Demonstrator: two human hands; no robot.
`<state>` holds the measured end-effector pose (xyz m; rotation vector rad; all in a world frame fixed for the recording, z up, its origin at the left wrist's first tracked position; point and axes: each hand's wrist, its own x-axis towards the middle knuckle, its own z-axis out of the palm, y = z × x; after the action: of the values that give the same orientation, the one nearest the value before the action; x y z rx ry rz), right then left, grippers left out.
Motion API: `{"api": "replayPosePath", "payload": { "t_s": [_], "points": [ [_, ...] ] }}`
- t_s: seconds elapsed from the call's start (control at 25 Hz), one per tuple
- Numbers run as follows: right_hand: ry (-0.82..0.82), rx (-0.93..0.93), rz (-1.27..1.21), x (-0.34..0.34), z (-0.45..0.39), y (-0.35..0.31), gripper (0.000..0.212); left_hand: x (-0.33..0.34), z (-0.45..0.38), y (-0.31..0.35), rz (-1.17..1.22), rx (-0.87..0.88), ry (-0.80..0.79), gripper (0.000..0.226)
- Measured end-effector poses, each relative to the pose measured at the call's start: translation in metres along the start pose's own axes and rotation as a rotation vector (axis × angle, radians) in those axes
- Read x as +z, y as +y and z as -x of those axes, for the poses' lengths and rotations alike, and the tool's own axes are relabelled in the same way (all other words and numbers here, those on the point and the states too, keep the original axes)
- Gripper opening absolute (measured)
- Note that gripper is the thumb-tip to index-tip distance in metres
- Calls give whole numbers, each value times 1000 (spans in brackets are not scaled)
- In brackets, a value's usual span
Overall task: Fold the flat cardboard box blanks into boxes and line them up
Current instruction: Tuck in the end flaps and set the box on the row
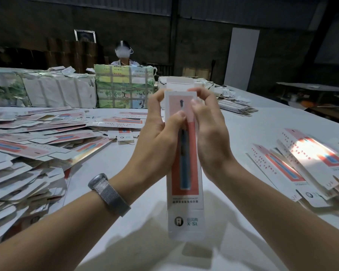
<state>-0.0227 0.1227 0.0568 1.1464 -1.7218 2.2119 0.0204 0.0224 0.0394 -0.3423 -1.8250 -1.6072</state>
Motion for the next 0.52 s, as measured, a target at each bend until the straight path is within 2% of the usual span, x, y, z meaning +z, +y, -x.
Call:
{"api": "replayPosePath", "payload": {
  "t_s": [0.08, 0.28, 0.52],
  "points": [
    [-3, 2, -11, 1, 0, -1, 10, 2, 2, 1, 5, 17, -8, 35],
    [9, -20, -30, -1, 0, -3, 9, 3, 4, 3, 37, 54, -48, 28],
    [28, -12, -56, -2, 1, 0, 7, 2, 4, 4, 64, 16, -13, 10]
  ]
}}
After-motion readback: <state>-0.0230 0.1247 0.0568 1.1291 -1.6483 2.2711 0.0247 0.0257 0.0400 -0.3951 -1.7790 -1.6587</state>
